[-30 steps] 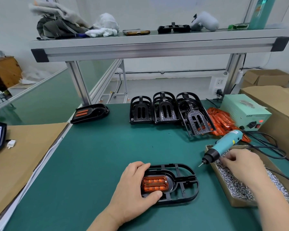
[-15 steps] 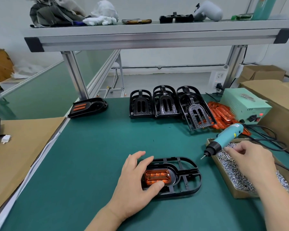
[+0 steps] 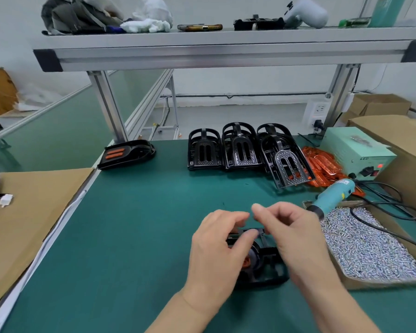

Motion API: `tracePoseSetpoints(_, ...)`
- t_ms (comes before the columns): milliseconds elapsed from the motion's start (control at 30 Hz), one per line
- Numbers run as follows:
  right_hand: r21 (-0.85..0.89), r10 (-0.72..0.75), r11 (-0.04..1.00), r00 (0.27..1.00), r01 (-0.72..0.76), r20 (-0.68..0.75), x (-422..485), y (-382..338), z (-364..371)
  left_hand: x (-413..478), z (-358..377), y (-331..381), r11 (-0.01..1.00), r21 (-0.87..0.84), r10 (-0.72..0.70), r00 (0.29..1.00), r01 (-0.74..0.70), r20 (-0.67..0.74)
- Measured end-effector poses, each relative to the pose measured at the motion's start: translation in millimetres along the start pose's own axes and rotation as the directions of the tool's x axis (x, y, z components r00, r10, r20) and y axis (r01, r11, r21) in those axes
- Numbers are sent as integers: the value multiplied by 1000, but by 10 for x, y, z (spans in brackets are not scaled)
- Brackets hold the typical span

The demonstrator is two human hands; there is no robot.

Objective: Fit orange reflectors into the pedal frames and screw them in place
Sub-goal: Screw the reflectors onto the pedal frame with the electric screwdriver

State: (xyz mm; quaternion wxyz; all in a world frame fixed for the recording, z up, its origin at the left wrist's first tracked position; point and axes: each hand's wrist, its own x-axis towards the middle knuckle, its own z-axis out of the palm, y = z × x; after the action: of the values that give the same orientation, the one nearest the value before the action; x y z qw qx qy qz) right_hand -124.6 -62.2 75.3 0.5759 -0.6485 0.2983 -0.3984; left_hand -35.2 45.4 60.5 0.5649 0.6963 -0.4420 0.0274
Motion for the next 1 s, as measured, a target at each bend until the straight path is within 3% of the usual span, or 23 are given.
tracePoseSetpoints(100,137,26,990,999,-30,30,-72,14,121,32,21,49,1000,22,22,996,-20,-89)
tracePoseSetpoints(300,186,93,976,988,-114,121,-114,-34,134,23,-19,72,998,-19,56,981,-60,-183)
tracePoseSetpoints(367,56,25,998,996,-30,90,-59,-65,24,57,-71,100,995,-69,66,986,-77,-153)
tracePoseSetpoints(467,-261,-164,959,967,110,-195,219,-29,-361,143,-177,49,978,-208,-42,992,18,-115)
tracePoseSetpoints(533,-426,-166,905,925,5,-341,460,92,-695,182,-248,-9,935,-305,-200,979,178,-41)
tracePoseSetpoints(667,-567,124,752,918,-335,-377,785,466,-1133,184,-333,-132,851,-378,-366,928,365,72)
tracePoseSetpoints(800,-366,254,830,869,-422,-425,978,551,-1099,154,-355,-189,813,-369,-436,891,451,127)
tracePoseSetpoints(1000,139,432,895,751,-423,-500,1064,592,-1061,80,-405,-248,788,-340,-474,858,514,197)
